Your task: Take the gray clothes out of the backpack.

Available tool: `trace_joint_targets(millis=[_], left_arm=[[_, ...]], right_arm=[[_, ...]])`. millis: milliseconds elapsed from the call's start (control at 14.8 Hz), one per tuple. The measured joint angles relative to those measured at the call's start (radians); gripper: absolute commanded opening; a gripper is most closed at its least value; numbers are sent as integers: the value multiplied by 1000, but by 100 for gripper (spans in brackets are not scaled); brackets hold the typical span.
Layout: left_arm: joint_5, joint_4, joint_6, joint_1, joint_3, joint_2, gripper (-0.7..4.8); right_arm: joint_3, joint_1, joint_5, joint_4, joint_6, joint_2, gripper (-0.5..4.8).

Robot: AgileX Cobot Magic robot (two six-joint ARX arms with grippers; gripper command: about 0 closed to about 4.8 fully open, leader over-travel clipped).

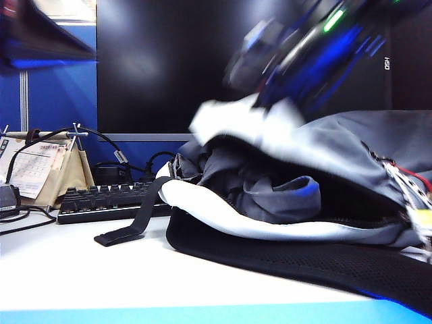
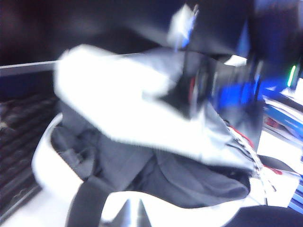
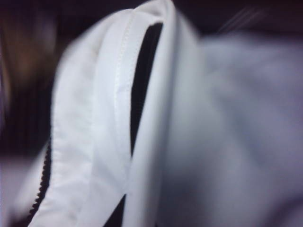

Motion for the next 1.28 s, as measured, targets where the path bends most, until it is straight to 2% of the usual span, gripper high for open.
trace_joint_targets(millis=[68,135,270,405,541,811,1149,1216,1284], left_arm=[[-2,66,20,-26,0,60,62],[-7,145,49,-74,1,145,135],[-60,247,125,-163,58,340,301],[-111,280,167,-221,170,531,479],[-133,284,175,-255,341,733,479],[-264,228,168,-271,612,972,479],[-272,68,169,-285,879,1220,479],[-270,44,169,-289,920,1254,256],[-262,6,169,-293,965,1279,-12]], right_arm=[[2,-42,-28,11,55,-45,-7],[10,-97,-92,31,140,-91,-7],[10,-196,-219,69,288,-145,-7],[10,-237,-277,81,327,-152,-7],[10,-241,-329,79,331,-151,-7],[10,-242,-380,71,352,-151,-7],[10,-240,-406,69,355,-151,-7],[10,-240,-413,69,355,-151,-7],[10,-240,-418,69,355,-151,-7]])
